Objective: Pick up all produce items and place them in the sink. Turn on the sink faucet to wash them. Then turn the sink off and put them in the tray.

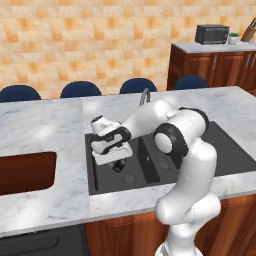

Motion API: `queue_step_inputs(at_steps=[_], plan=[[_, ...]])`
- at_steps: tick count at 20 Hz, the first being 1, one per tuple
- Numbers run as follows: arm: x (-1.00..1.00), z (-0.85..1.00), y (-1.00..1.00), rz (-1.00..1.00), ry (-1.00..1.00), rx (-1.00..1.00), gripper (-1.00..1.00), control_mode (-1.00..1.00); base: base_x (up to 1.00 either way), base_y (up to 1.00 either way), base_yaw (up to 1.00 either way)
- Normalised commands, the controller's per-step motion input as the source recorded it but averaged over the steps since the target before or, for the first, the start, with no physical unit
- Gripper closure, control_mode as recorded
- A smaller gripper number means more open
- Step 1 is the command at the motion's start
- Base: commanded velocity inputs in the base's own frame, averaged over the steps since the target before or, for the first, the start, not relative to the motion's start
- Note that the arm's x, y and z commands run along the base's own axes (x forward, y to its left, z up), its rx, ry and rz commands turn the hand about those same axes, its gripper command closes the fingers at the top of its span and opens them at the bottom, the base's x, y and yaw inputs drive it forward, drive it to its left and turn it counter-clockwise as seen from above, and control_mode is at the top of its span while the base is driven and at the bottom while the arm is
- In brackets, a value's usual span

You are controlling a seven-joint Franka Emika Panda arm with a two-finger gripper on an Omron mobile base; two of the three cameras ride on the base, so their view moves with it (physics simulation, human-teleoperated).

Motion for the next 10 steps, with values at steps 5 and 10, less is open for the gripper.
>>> queue_step_inputs(at_steps=[5, 10], plan=[[0.31, -0.34, 0.00, -0.01, 0.00, 0.00, 1.00, -1.00, 0.00, 0.00, 0.00], [0.24, -0.36, 0.00, -0.02, 0.00, 0.00, 1.00, -1.00, 0.00, 0.00, 0.00]])
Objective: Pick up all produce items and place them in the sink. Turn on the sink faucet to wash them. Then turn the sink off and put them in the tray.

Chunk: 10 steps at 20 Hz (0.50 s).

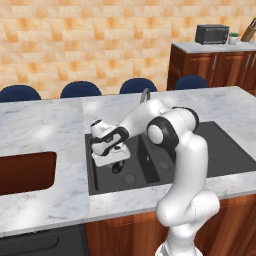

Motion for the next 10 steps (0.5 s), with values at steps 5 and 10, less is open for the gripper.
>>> queue_step_inputs(at_steps=[5, 10], plan=[[0.20, -0.37, 0.00, -0.03, 0.00, 0.00, 1.00, -1.00, 0.00, 0.00, 0.00], [0.19, -0.37, 0.00, -0.05, 0.00, -0.01, 1.00, -1.00, 0.00, 0.00, 0.00]])
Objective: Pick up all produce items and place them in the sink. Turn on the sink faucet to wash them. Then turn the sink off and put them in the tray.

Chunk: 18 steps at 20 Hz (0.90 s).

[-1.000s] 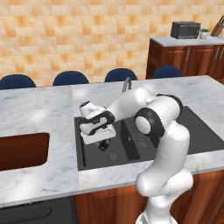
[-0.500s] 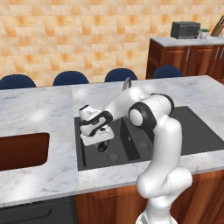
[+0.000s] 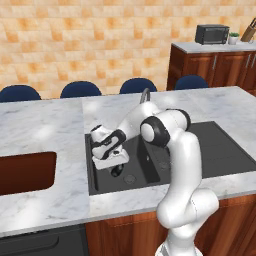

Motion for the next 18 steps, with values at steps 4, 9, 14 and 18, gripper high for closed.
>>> queue_step_inputs(at_steps=[4, 9, 14, 18], plan=[[0.19, -0.38, 0.00, -0.05, 0.00, -0.01, 1.00, -1.00, 0.00, 0.00, 0.00], [0.18, -0.35, 0.00, -0.04, -0.01, -0.01, 1.00, -1.00, 0.00, 0.00, 0.00], [0.22, -0.34, 0.00, -0.04, -0.02, -0.01, 1.00, -1.00, 0.00, 0.00, 0.00], [0.25, -0.36, 0.00, -0.03, -0.03, -0.02, 1.00, -1.00, 0.00, 0.00, 0.00]])
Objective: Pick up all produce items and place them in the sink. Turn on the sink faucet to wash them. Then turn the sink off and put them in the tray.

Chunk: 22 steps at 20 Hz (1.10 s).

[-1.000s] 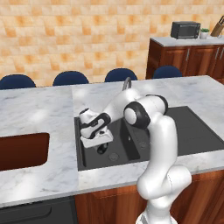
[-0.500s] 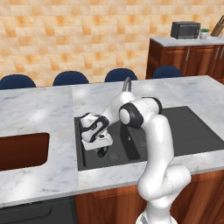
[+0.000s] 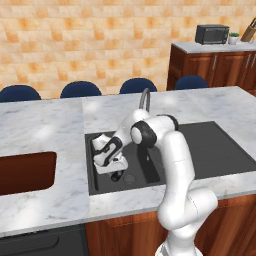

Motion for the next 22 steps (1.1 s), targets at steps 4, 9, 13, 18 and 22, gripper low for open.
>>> queue_step_inputs(at_steps=[4, 9, 13, 18, 22], plan=[[0.11, -0.31, 0.00, -0.03, -0.02, -0.01, 1.00, -1.00, 0.00, 0.00, 0.00], [0.03, -0.17, 0.04, 0.00, -0.03, 0.00, -1.00, -1.00, 0.00, 0.00, 0.00], [-0.15, 0.07, 0.00, 0.00, -0.03, 0.00, -1.00, -1.00, 0.00, 0.00, 0.00], [-0.20, 0.37, 0.00, 0.00, -0.05, -0.03, -1.00, -1.00, 0.00, 0.00, 0.00], [-0.15, 0.61, 0.00, 0.00, -0.10, -0.01, -1.00, -1.00, 0.00, 0.00, 0.00]])
